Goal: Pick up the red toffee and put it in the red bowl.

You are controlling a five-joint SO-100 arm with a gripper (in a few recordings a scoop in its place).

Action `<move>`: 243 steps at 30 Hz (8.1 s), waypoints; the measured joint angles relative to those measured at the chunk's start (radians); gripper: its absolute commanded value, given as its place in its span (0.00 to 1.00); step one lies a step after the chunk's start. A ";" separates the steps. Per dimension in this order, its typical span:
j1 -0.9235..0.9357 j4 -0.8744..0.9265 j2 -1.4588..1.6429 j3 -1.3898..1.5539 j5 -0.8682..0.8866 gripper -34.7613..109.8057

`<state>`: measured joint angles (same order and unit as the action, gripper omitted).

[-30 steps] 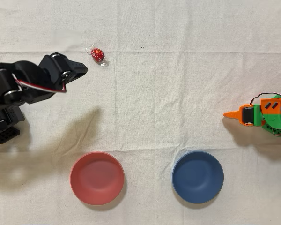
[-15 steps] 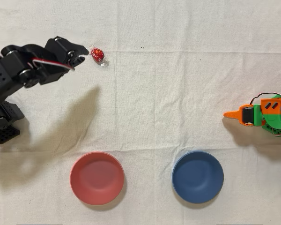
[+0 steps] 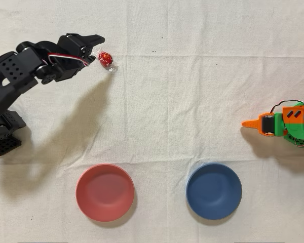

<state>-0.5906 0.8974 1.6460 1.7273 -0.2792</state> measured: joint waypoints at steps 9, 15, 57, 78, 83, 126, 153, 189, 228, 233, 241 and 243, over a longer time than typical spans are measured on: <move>0.014 -0.173 -0.057 0.123 -0.011 0.40; 0.012 -0.265 -0.060 0.209 -0.025 0.40; 0.029 -0.523 -0.291 0.230 -0.038 0.39; -0.040 -0.400 -0.242 0.215 -0.003 0.39; -0.046 -0.413 -0.242 0.212 -0.005 0.39; 0.014 -0.403 -0.330 0.103 -0.055 0.29; 0.344 -0.054 0.290 0.293 -0.141 0.29; 1.031 -0.091 0.463 0.354 -0.503 0.30; 1.166 -0.430 0.222 0.417 -0.617 0.38; 1.183 -0.430 0.222 0.417 -0.617 0.41; 1.187 -0.425 0.225 0.416 -0.617 0.41; 1.198 -0.411 0.238 0.416 -0.617 0.41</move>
<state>0.6075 0.4863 1.8837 2.1430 -0.8958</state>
